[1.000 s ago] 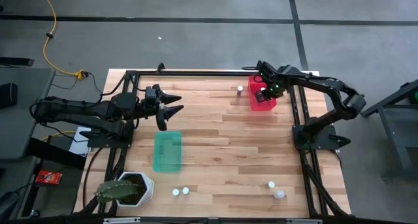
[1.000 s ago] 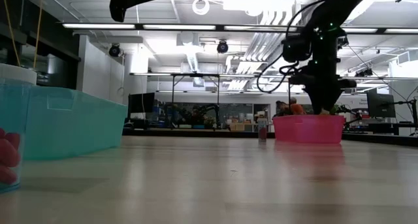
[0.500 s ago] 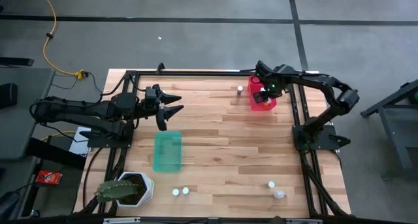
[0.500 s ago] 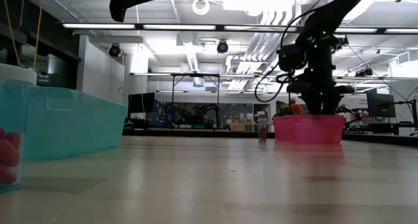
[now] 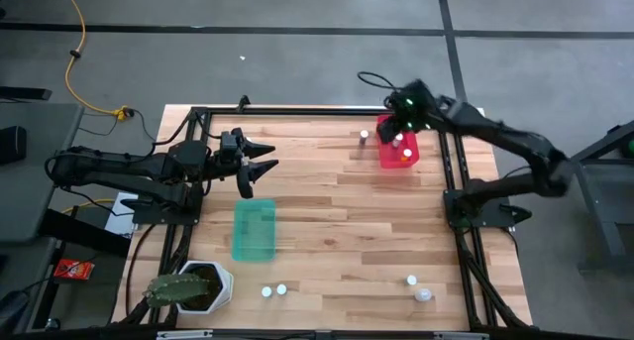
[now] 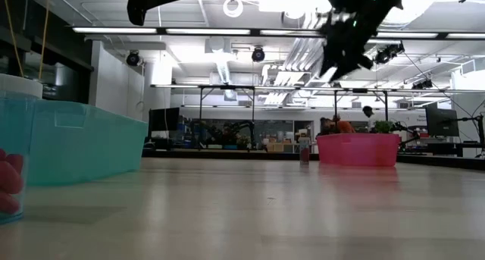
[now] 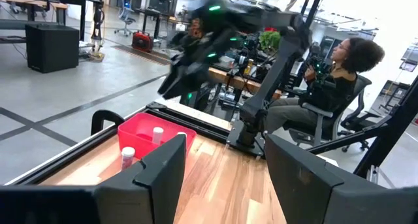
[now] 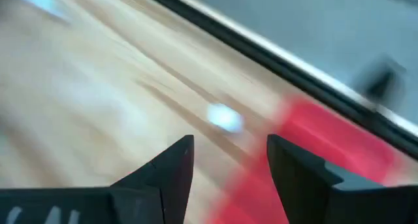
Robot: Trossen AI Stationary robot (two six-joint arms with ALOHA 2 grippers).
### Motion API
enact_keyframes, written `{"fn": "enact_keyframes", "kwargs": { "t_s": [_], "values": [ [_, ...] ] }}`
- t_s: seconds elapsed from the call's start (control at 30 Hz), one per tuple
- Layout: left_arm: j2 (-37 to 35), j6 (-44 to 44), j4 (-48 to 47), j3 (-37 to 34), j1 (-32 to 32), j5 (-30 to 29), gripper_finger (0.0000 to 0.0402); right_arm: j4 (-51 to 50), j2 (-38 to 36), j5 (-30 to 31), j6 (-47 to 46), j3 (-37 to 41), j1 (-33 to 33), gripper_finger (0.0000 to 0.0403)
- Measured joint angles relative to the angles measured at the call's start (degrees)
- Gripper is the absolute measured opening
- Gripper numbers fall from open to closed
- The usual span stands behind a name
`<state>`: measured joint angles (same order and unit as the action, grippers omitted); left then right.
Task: Pick and place medicine bottles into bin by pill shape (circle, oval)
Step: Put the blue capsule bottle into the blue bin
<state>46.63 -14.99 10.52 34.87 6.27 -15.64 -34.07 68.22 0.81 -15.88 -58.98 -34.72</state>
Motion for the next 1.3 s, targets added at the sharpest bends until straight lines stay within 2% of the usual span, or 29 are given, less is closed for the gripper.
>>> {"fn": "enact_keyframes", "kwargs": {
  "t_s": [0.13,0.23,0.33,0.43,0.7,0.87,1.03,1.1,1.2,1.3],
  "values": [
    [0.0,0.0,0.0,0.0,0.0,0.0,0.02,17.5,-10.8,-4.1,-7.8,9.9,6.9,0.0186],
    [0.0,0.0,0.0,0.0,0.0,0.0,0.02,30.9,-16.5,-4.7,-11.5,17.4,12.5,0.0186],
    [0.0,-0.6,0.0,0.0,0.0,0.0,0.02,42.2,-19.4,-4.1,-10.7,23.2,16.8,0.0186],
    [0.0,-0.9,0.0,0.0,0.0,0.0,0.02,48.9,-20.0,-4.1,-7.9,26.7,19.5,0.0186],
    [0.0,-0.3,0.0,0.0,0.0,0.0,0.02,50.3,-19.5,-4.0,-7.3,27.3,21.8,0.0186],
    [0.0,0.1,0.0,0.0,0.0,0.0,0.02,50.2,-19.5,-4.4,-1.7,27.3,22.5,0.0186],
    [0.0,0.1,0.0,0.0,0.0,-0.1,0.02,50.2,-19.5,-4.4,-2.0,27.3,23.5,0.0186],
    [0.0,-0.9,0.0,0.0,0.1,-2.1,0.02,50.2,-19.5,-4.4,-2.0,27.3,23.9,0.0186],
    [0.0,-3.8,-5.6,2.6,2.3,-7.2,0.02,50.3,-19.5,-4.4,-2.0,27.3,24.0,0.0186],
    [0.2,-7.4,-19.6,8.1,7.2,-9.2,0.02,50.3,-19.5,-4.4,-2.2,27.3,23.9,0.0186]
  ]
}}
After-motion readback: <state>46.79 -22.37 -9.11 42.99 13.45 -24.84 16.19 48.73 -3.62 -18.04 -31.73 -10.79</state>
